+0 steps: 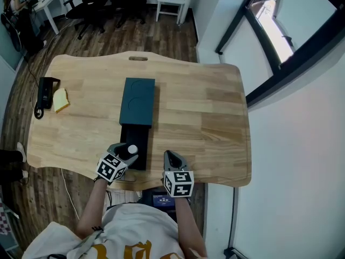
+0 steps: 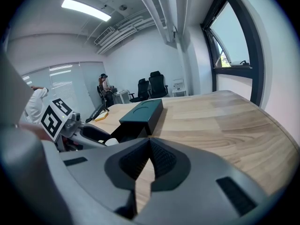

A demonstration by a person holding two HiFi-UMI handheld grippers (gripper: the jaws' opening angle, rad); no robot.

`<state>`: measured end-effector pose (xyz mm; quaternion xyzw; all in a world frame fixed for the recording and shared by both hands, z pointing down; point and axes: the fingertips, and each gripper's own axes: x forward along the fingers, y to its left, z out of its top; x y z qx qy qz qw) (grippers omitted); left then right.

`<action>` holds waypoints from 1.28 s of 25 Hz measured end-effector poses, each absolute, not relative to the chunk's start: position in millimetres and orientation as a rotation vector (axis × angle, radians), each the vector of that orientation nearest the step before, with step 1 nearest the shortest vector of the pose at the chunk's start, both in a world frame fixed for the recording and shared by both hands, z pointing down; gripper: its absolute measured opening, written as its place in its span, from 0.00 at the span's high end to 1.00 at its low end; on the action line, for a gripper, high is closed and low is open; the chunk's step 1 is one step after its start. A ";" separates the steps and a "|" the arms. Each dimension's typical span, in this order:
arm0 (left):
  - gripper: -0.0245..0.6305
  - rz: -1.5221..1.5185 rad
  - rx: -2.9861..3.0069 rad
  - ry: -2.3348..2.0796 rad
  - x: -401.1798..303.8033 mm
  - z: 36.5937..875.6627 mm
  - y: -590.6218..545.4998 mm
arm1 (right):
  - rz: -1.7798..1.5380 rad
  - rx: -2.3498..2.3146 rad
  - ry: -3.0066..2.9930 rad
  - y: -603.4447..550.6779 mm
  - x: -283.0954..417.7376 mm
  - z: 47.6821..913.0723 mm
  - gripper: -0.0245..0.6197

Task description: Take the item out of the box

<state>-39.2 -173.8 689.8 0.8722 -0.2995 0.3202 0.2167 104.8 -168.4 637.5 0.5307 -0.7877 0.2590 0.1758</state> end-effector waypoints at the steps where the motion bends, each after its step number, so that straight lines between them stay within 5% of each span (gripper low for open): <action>1: 0.60 0.910 2.414 -0.827 -39.3 692.6 -174.0 | 0.738 1.503 -2.229 -169.0 105.7 638.8 0.95; 18: 0.58 1.077 2.416 -0.770 -35.2 712.4 -177.5 | 0.770 1.516 -2.204 -174.7 116.9 647.4 0.95; 21: 0.69 1.096 2.426 -0.775 -37.6 711.7 -177.3 | 0.777 1.517 -2.209 -174.7 115.3 646.6 0.95; 32: 0.70 1.035 2.438 -0.781 -35.9 701.8 -178.3 | 0.796 1.556 -2.226 -175.0 120.3 635.4 0.95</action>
